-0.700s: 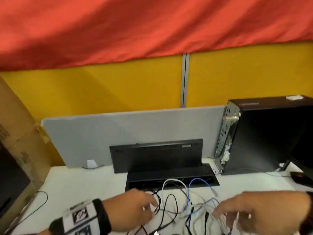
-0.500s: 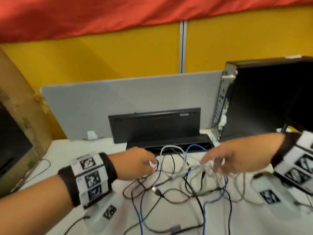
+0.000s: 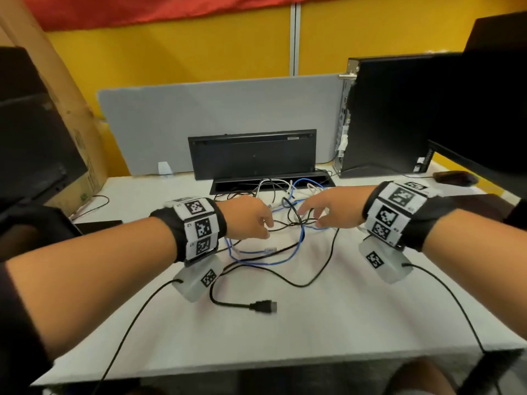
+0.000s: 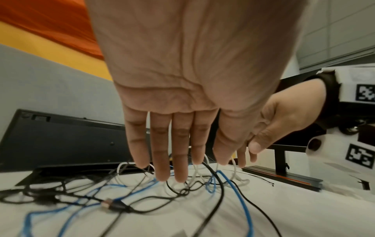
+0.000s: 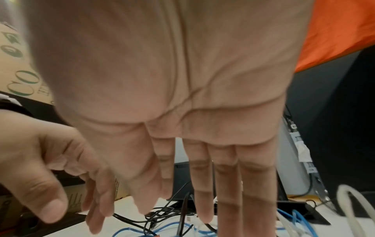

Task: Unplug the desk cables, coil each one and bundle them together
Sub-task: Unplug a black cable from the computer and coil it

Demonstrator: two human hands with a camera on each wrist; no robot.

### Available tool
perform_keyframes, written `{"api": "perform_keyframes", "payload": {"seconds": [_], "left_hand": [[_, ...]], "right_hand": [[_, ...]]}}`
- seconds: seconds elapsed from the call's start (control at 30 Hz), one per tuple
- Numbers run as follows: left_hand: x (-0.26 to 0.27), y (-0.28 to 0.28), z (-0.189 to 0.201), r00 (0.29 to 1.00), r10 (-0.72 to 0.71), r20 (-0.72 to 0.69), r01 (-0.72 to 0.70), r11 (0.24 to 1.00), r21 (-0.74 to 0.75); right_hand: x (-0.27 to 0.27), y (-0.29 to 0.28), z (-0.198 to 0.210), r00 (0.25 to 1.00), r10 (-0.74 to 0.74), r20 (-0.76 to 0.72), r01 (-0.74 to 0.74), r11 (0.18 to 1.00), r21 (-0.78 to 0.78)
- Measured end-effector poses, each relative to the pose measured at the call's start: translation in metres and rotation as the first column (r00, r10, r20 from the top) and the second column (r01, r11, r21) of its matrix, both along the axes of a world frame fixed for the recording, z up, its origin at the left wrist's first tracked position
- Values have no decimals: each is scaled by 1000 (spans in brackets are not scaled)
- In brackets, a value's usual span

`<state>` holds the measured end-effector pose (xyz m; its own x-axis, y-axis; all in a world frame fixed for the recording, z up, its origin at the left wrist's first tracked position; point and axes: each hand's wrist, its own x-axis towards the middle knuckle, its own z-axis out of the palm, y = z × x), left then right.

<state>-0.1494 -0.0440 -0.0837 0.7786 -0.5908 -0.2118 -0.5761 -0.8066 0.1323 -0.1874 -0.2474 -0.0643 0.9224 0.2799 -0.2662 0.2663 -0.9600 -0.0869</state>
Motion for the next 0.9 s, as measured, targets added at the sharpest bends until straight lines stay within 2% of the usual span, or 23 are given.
{"api": "perform_keyframes", "payload": {"seconds": [0.23, 0.53, 0.7, 0.8, 0.9], "left_hand": [[-15, -46, -18, 1000, 6, 22, -5, 1000, -8], [11, -70, -42, 1000, 13, 6, -14, 992, 127], [33, -72, -55, 997, -73, -25, 76, 986, 149], [40, -75, -54, 994, -108, -18, 110, 979, 171], [40, -77, -43, 995, -100, -10, 101, 985, 137]], "right_hand": [[-2, -5, -22, 1000, 8, 22, -6, 998, -70], [13, -12, -41, 997, 73, 36, -72, 997, -24], [24, -11, -70, 964, 178, -196, -201, 974, -105], [29, -10, -83, 956, 230, -180, -258, 954, -150], [35, -14, -75, 961, 233, -145, -251, 961, -119]]}}
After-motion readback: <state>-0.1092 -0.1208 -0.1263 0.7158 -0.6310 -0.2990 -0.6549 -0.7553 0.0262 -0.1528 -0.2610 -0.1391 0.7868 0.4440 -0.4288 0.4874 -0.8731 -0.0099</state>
